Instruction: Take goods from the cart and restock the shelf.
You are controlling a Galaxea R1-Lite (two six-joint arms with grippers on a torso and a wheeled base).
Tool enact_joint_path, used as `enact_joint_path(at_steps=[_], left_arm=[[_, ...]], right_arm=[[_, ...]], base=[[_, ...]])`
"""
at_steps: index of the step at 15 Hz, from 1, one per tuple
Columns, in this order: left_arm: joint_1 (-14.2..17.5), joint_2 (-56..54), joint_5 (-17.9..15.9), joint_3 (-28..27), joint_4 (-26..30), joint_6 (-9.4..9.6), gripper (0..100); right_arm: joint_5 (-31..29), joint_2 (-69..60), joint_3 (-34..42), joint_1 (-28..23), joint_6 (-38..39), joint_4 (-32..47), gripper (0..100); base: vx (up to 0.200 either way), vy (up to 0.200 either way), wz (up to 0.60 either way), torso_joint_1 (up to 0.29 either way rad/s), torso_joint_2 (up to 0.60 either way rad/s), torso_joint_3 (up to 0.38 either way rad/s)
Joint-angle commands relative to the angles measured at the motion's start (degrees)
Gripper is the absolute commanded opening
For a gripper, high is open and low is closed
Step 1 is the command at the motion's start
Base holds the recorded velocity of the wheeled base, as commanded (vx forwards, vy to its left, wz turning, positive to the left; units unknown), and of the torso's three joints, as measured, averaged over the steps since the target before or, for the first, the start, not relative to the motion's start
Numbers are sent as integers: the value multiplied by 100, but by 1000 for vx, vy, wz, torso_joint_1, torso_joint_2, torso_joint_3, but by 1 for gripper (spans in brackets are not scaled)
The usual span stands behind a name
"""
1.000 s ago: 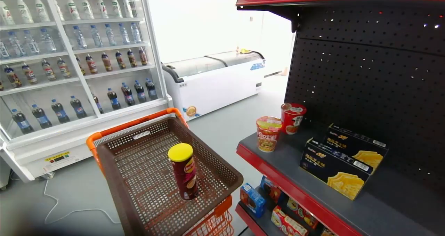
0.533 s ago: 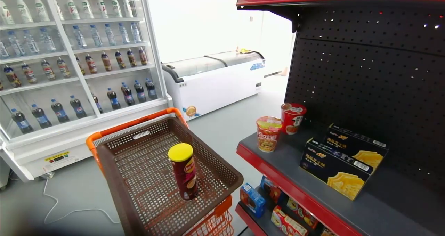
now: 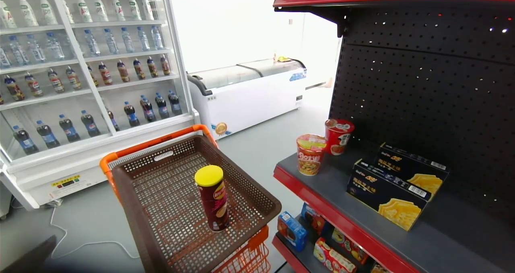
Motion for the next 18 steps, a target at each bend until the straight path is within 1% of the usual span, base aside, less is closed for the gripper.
enact_joint_path(at_steps=[1, 2, 3, 4, 5, 6, 8, 9, 10, 12, 13, 14, 16, 17, 18], left_arm=[[279, 1616, -1399, -274, -139, 223, 100], [332, 1915, -1908, -239, -359, 346, 100], [402, 2179, -2031, -221, -438, 487, 100], [402, 2179, -2031, -221, -438, 487, 100], [930, 2970, -2128, -230, -535, 891, 100], [947, 3313, -2269, -248, -649, 1006, 100], [930, 3963, -2348, -239, -939, 1225, 100], [921, 4218, -2357, -230, -1115, 1269, 100], [895, 4438, -2357, -213, -1352, 1269, 100], [754, 4956, -2365, -11, -2073, 1269, 100], [710, 5035, -2365, 42, -2240, 1269, 100], [604, 5220, -2365, 174, -2618, 1269, 100], [332, 5352, -2357, 236, -2732, 1269, 100], [244, 5396, -2357, 209, -2802, 1269, 100], [235, 5396, -2357, 200, -2820, 1260, 100]], right_arm=[[-2, 7, 1, 0, 0, -1, 100], [-2, 7, 1, 0, 0, -1, 100], [-2, 7, 1, 0, 0, -1, 100], [-2, 7, 1, 0, 0, -1, 100], [-2, 7, 1, 0, 0, -1, 100], [-2, 7, 1, 0, 0, -1, 100], [-2, 7, 1, 0, 0, -1, 100], [-2, 7, 1, 0, 0, -1, 100], [-2, 7, 1, 0, 0, -1, 100], [-2, 7, 1, 0, 0, -1, 100], [-2, 7, 1, 0, 0, -1, 100], [-2, 7, 1, 0, 0, -1, 100], [-2, 7, 1, 0, 0, -1, 100], [-2, 7, 1, 0, 0, -1, 100], [-2, 7, 1, 0, 0, -1, 100]], base=[[0, 0, 0, 0, 0, 0], [0, 0, 0, 0, 0, 0], [0, 0, 0, 0, 0, 0], [0, 0, 0, 0, 0, 0], [0, 0, 0, 0, 0, 0], [0, 0, 0, 0, 0, 0], [0, 0, 0, 0, 0, 0], [0, 0, 0, 0, 0, 0], [0, 0, 0, 0, 0, 0], [0, 0, 0, 0, 0, 0], [0, 0, 0, 0, 0, 0], [0, 0, 0, 0, 0, 0], [0, 0, 0, 0, 0, 0], [0, 0, 0, 0, 0, 0], [0, 0, 0, 0, 0, 0]])
